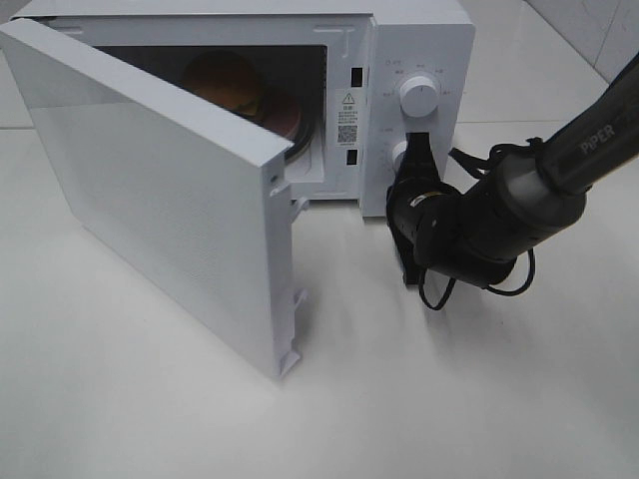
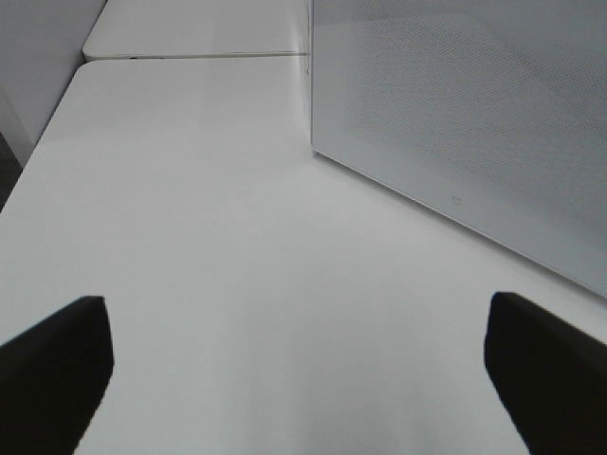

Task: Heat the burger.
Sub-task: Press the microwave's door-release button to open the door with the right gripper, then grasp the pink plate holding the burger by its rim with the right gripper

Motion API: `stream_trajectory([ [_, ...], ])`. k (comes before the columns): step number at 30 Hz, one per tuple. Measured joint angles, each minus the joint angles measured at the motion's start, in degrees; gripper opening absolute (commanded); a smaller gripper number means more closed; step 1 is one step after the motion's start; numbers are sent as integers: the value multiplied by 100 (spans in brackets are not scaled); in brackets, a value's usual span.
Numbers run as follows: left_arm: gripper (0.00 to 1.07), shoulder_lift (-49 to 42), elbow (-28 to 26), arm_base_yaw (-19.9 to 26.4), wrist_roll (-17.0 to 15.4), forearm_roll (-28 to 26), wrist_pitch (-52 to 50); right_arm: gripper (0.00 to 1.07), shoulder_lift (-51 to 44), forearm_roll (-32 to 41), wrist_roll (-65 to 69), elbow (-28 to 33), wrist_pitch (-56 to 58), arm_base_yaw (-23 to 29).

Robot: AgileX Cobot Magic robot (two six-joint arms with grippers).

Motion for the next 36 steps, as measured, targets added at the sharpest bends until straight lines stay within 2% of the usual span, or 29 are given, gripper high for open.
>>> stream_trajectory([
  [10, 100, 0, 0, 0, 0, 0, 0, 0, -149, 11, 0, -52, 510, -97],
  [18, 100, 0, 0, 0, 0, 0, 0, 0, -367, -481, -6, 160, 710, -229],
  [29, 100, 0, 0, 0, 0, 0, 0, 0, -934, -1106, -17, 985, 785, -258],
  [31, 100, 0, 0, 0, 0, 0, 0, 0, -1186, -1473, -52, 1272, 997, -258],
  [34, 100, 0, 0, 0, 0, 0, 0, 0, -1255, -1547, -86, 1324, 1049, -258],
  [36, 100, 0, 0, 0, 0, 0, 0, 1, -1610, -1914, -424, 1467, 1450, -258],
])
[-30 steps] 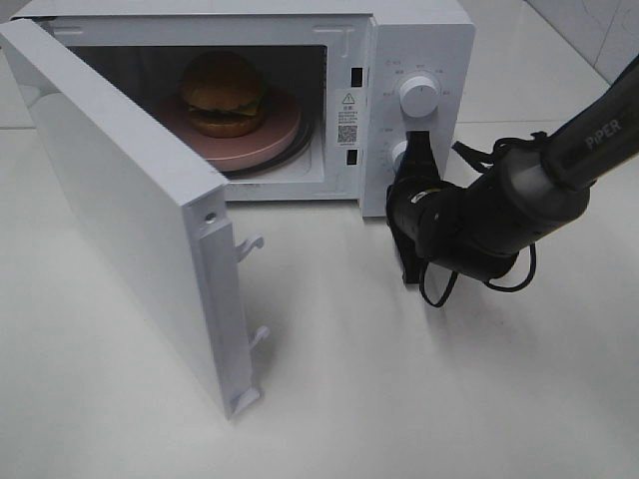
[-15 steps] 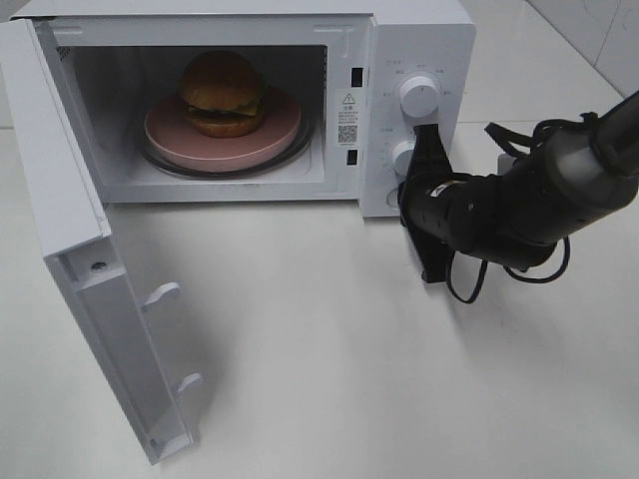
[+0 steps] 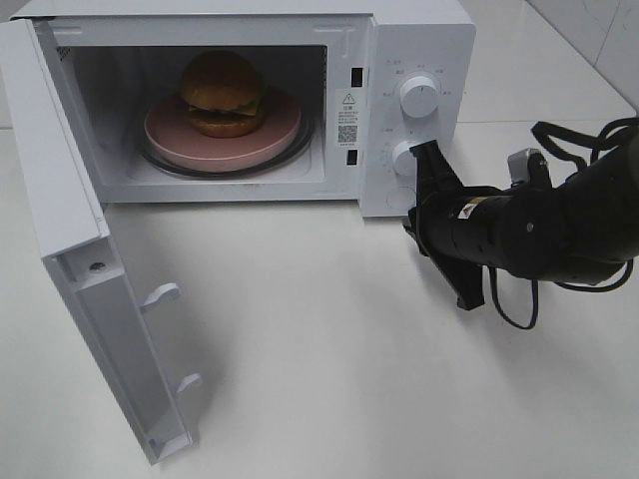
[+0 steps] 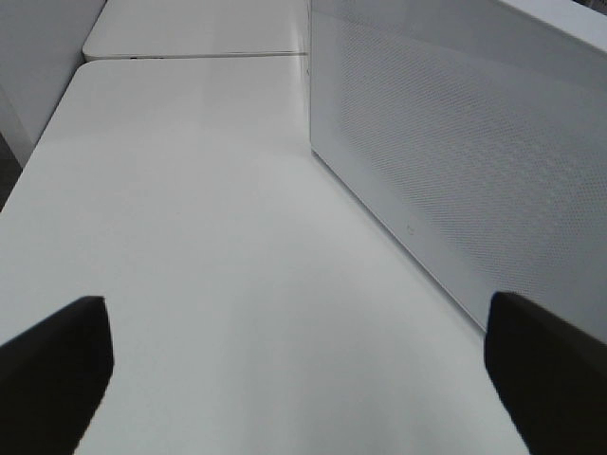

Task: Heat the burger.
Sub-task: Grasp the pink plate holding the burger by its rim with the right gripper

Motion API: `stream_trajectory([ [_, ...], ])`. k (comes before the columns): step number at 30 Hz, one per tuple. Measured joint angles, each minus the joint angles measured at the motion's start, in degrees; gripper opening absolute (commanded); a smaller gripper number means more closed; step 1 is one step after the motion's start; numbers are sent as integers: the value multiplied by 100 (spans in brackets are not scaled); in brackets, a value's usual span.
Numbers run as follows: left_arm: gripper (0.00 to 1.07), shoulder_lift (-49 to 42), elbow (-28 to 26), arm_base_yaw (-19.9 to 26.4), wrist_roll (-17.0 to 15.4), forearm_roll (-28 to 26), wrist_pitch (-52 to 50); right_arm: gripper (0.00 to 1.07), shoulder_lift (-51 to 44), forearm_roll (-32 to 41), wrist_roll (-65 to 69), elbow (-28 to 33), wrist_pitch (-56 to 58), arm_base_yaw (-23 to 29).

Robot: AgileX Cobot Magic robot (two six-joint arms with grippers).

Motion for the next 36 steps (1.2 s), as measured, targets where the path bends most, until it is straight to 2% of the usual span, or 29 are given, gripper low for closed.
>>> stream_trajectory([
  [3, 100, 0, 0, 0, 0, 0, 0, 1, -86, -86, -103, 6, 160, 0],
  [5, 100, 0, 0, 0, 0, 0, 0, 2, -378, -476, -665, 11, 779, 0],
  [10, 100, 0, 0, 0, 0, 0, 0, 2, -688, -894, -1301, 17, 1387, 0],
  [14, 100, 0, 0, 0, 0, 0, 0, 4, -1054, -1255, -2114, 23, 2320, 0],
  [26, 100, 0, 0, 0, 0, 0, 0, 4, -1644, -1324, -4458, 23, 4142, 0],
  [30, 100, 0, 0, 0, 0, 0, 0, 5, -1696, -1324, -5953, -241, 5180, 0],
  [31, 100, 0, 0, 0, 0, 0, 0, 5, -1696, -1324, -5953, -241, 5180, 0],
  [33, 100, 0, 0, 0, 0, 0, 0, 5, -1696, -1324, -7002, -470, 5735, 0],
  [36, 100, 0, 0, 0, 0, 0, 0, 5, -1702, -1335, -7643, -584, 6016, 0],
])
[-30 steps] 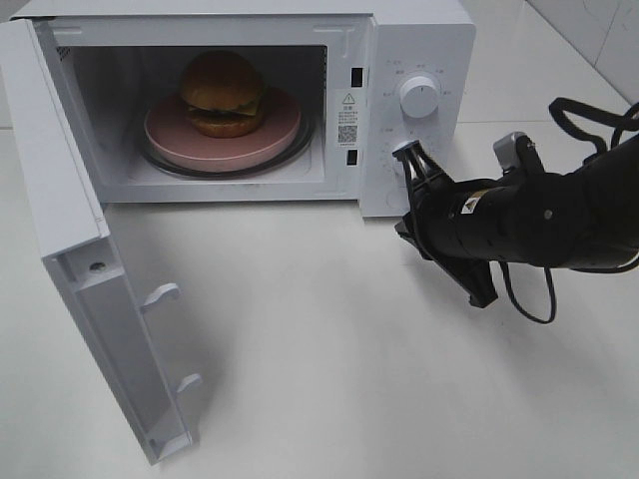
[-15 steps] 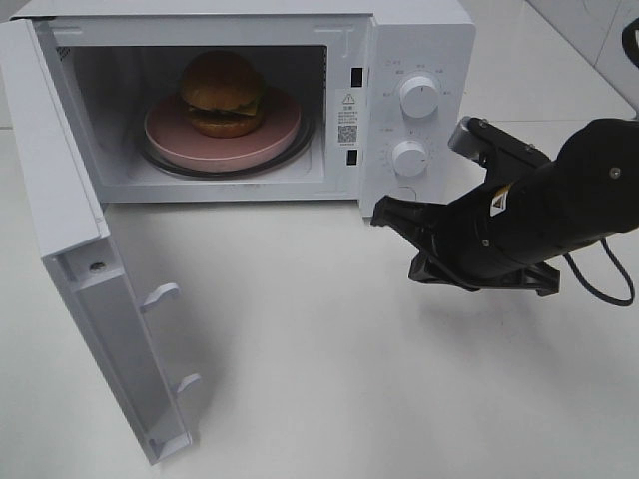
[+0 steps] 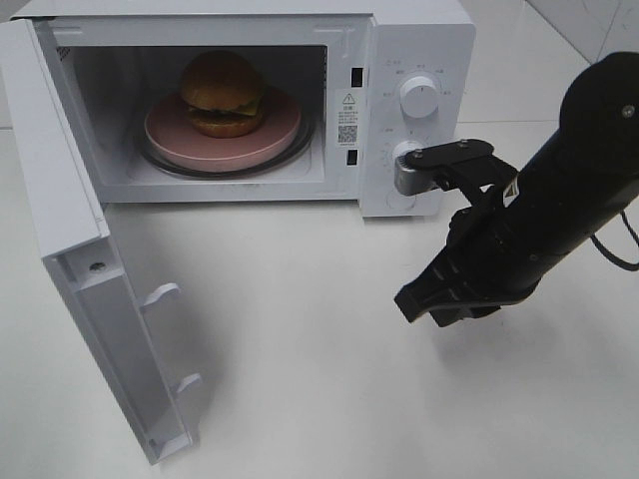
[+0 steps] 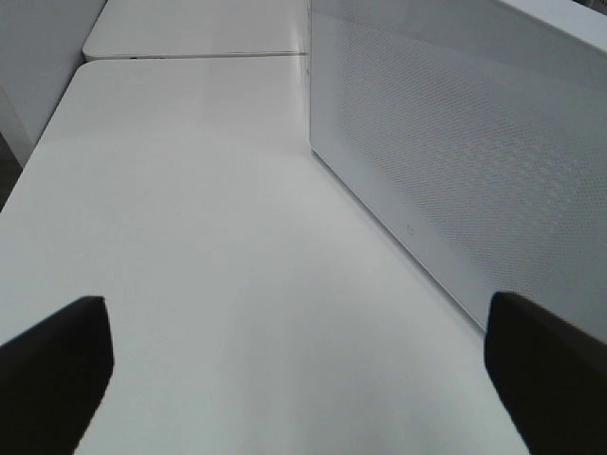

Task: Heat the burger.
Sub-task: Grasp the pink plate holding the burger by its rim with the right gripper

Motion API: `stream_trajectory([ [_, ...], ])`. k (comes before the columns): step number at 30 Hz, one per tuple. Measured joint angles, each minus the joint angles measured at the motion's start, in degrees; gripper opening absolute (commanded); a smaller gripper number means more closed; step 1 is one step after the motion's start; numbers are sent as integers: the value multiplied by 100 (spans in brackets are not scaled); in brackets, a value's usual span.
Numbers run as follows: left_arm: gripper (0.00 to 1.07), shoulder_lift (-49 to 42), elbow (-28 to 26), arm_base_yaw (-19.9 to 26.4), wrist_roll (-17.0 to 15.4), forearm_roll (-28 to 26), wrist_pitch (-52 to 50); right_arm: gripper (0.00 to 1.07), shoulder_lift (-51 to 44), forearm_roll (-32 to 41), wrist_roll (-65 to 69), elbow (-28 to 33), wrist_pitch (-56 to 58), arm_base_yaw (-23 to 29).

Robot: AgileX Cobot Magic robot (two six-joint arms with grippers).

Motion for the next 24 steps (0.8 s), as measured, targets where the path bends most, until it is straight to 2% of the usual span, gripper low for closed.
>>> stream_trajectory([
  [2, 100, 0, 0, 0, 0, 0, 0, 6, 0, -80, -1071, -160, 418, 0],
  [3, 100, 0, 0, 0, 0, 0, 0, 6, 0, -80, -1071, -160, 418, 0],
  [4, 100, 0, 0, 0, 0, 0, 0, 7, 0, -132, -1805, -264, 607, 0],
  [5, 100, 0, 0, 0, 0, 0, 0, 7, 0, -132, -1805, -264, 607, 0],
  [7, 100, 0, 0, 0, 0, 0, 0, 8, 0, -160, -2951, -367, 773, 0],
  [13, 100, 0, 0, 0, 0, 0, 0, 9, 0, -264, -4366, -504, 819, 0],
  [19, 100, 0, 0, 0, 0, 0, 0, 14, 0, -819, -5856, -762, 751, 0],
  [21, 100, 0, 0, 0, 0, 0, 0, 17, 0, -859, -6022, -796, 693, 0],
  [22, 100, 0, 0, 0, 0, 0, 0, 23, 0, -980, -6285, -825, 481, 52],
  [23, 100, 0, 0, 0, 0, 0, 0, 23, 0, -980, -6285, -825, 481, 52],
  [24, 100, 0, 0, 0, 0, 0, 0, 30, 0, -1175, -6474, -825, 264, 143],
])
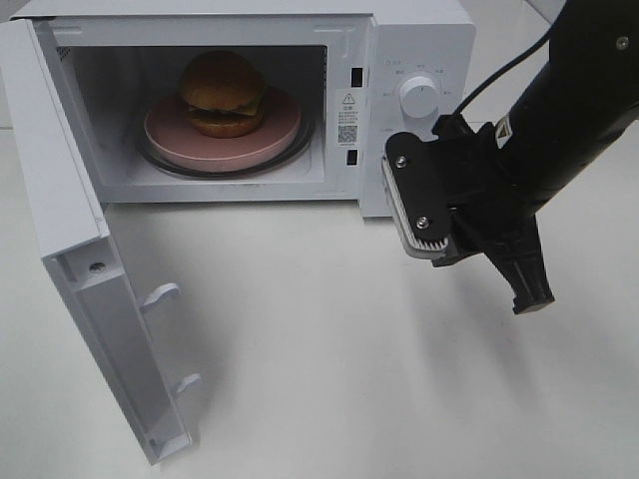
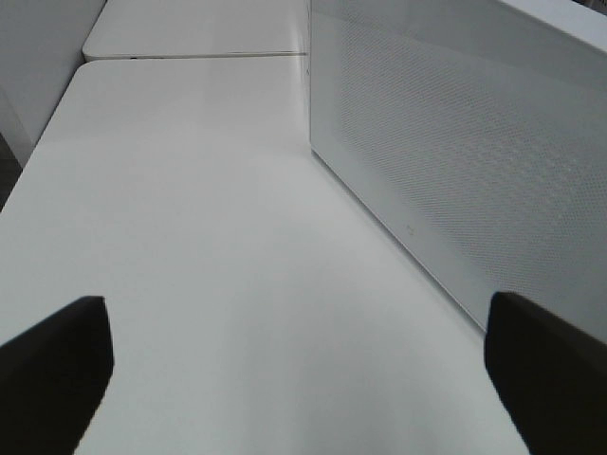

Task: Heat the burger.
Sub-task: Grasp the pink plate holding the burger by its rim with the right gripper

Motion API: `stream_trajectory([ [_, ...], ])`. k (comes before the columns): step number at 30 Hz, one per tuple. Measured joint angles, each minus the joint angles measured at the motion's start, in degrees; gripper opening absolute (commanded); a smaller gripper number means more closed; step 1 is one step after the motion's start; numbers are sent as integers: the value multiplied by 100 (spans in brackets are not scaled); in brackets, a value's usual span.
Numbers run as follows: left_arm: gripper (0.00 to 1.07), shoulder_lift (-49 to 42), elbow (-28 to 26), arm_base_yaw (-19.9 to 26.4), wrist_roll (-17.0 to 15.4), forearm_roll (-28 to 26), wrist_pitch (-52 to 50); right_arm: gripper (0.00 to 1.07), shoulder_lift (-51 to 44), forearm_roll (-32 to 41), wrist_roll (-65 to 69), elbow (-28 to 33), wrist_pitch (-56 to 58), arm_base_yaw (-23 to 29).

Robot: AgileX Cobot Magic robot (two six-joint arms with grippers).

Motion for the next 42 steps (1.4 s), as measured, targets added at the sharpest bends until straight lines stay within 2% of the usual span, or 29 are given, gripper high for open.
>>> stream_trajectory([
  [2, 100, 0, 0, 0, 0, 0, 0, 34, 0, -80, -46, 0, -120, 63],
  [4, 100, 0, 0, 0, 0, 0, 0, 44, 0, -292, -143, 0, -579, 223],
  [5, 100, 0, 0, 0, 0, 0, 0, 44, 0, -292, -143, 0, -579, 223],
  [6, 100, 0, 0, 0, 0, 0, 0, 50, 0, -395, -155, 0, -871, 327],
  [8, 100, 0, 0, 0, 0, 0, 0, 52, 0, -458, -166, 0, -1163, 401],
  [10, 100, 0, 0, 0, 0, 0, 0, 60, 0, -487, -172, 0, -1467, 498],
  [13, 100, 0, 0, 0, 0, 0, 0, 61, 0, -510, -172, 0, -1553, 533],
  [15, 100, 0, 0, 0, 0, 0, 0, 70, 0, -516, -46, 0, -1753, 579],
  [16, 100, 0, 0, 0, 0, 0, 0, 70, 0, -516, -46, 0, -1753, 579],
  [18, 100, 0, 0, 0, 0, 0, 0, 80, 6, -516, 195, 0, -2023, 590],
  [29, 100, 0, 0, 0, 0, 0, 0, 81, 367, -516, 584, -92, -2481, 699],
  [42, 100, 0, 0, 0, 0, 0, 0, 79, 1576, -1066, 1220, -1249, -2825, 785],
])
